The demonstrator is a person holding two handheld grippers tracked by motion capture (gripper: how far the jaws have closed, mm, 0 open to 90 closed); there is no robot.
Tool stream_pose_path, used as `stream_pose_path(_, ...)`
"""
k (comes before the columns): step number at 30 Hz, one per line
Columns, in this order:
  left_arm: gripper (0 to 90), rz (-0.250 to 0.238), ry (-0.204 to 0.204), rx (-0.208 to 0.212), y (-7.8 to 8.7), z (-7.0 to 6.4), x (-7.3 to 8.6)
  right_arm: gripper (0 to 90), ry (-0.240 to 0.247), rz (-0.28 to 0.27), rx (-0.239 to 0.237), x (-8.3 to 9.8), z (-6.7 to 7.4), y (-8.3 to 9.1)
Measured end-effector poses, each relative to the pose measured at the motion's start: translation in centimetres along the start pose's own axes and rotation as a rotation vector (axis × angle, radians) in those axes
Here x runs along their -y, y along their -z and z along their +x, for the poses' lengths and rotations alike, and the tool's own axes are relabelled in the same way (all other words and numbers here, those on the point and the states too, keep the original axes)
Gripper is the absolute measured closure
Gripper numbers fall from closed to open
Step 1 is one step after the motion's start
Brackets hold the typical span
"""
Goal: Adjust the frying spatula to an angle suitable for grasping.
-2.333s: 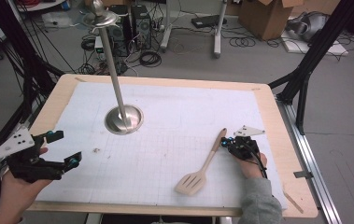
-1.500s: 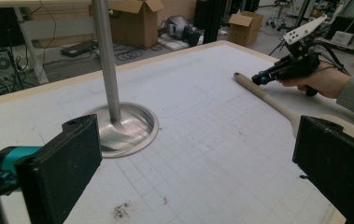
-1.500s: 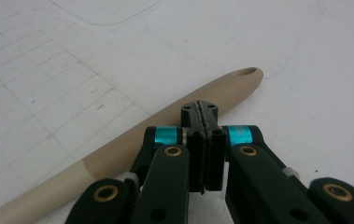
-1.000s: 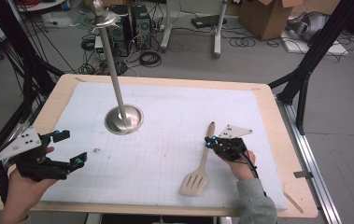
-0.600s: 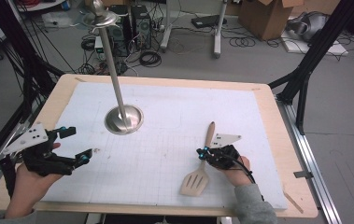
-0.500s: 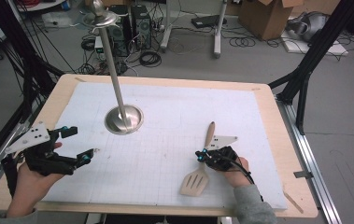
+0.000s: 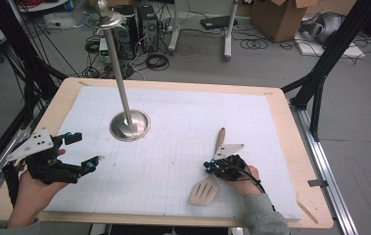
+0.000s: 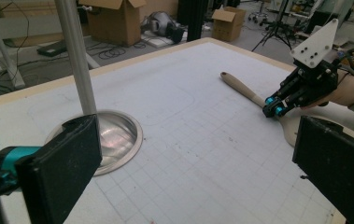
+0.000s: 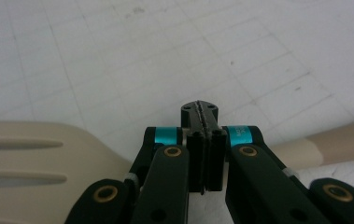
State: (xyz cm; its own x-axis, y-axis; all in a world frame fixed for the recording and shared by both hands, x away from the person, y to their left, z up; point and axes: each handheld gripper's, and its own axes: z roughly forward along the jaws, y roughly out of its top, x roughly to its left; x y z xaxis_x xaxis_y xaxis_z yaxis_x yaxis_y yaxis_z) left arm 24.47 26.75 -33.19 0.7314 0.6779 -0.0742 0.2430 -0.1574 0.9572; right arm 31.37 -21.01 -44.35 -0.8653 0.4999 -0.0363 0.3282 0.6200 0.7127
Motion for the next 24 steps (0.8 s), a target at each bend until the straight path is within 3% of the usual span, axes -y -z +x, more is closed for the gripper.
stream_pose_path(24,1.9,0.004,-0.002,0.025,-0.9,0.1,-0.2,90.0,-0.020,-0.010,0.009,0.9,-0.1,1.3)
